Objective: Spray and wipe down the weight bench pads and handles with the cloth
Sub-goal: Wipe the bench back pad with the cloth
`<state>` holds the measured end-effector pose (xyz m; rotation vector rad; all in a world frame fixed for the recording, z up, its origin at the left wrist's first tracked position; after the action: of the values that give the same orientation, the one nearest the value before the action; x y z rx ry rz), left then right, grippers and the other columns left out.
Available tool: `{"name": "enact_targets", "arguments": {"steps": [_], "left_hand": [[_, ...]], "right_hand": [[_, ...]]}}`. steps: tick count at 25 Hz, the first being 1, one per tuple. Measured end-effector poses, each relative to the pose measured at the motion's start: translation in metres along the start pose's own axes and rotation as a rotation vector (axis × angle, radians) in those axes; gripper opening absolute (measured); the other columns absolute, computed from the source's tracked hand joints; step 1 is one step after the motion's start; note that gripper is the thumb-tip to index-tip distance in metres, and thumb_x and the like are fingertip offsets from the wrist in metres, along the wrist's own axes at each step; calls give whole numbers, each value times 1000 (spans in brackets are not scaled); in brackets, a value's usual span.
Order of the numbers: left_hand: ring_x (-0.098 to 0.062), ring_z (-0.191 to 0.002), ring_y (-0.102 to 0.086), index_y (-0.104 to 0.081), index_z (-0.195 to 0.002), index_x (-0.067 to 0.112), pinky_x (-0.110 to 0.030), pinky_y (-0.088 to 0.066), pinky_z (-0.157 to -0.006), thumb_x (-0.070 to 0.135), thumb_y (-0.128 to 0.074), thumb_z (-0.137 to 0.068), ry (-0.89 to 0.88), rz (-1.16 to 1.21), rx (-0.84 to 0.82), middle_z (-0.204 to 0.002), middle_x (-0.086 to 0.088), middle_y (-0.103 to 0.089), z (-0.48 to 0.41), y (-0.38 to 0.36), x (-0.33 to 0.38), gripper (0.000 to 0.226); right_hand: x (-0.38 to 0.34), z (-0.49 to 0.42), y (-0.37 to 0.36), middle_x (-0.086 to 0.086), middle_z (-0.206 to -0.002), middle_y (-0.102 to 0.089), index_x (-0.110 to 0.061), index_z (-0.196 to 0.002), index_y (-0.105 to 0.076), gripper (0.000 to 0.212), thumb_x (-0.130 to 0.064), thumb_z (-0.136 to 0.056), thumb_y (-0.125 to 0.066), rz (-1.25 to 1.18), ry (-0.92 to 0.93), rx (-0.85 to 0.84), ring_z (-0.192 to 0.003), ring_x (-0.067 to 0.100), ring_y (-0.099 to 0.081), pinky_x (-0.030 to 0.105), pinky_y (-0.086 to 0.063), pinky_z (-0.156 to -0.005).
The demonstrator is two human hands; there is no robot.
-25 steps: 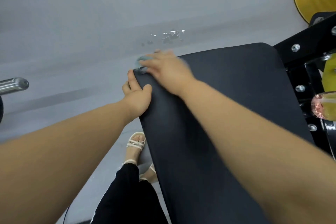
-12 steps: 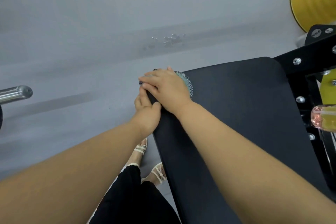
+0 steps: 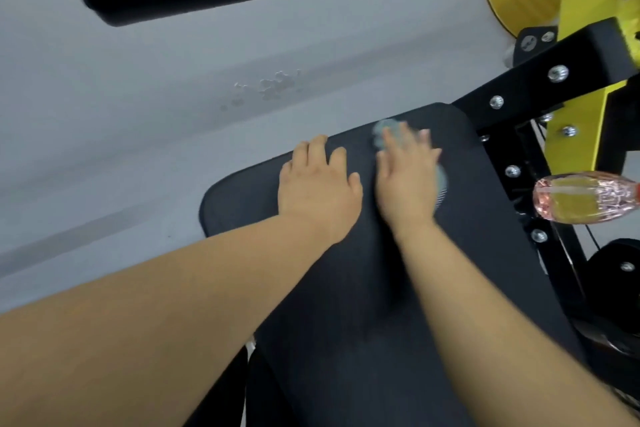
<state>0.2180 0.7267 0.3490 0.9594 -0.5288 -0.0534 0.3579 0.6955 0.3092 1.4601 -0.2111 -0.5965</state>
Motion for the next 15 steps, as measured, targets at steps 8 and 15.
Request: {"name": "enact_targets", "arguments": {"steps": [8, 15], "left_hand": [[-36, -137, -10, -2, -149, 26, -55, -27, -105, 57, -24, -93, 159, -307, -303, -151, -12, -5, -34, -19, 36, 67], [-41, -134, -10, -6, -145, 23, -61, -30, -104, 69, -43, -81, 228, -340, -379, -145, -14, -4, -45, -22, 43, 87]], "right_hand": [[56, -74, 20, 7, -151, -33, -21, -140, -43, 41, -23, -100, -37, 62, 186, -141, -141, 33, -20, 46, -10, -113], [97, -53, 30, 7, -153, -27, -22, -144, -36, 43, -24, -101, -36, -56, -105, -26, -142, 28, -19, 37, -16, -116]]}}
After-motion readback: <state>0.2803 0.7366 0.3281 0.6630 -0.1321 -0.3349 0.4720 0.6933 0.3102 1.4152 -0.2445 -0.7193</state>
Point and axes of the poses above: each hand's wrist, its own z-axis away from the middle knuckle, its own y-axis out of the back of the hand, x = y × z, the point moved 5 cm from there along -z, towards the middle knuckle
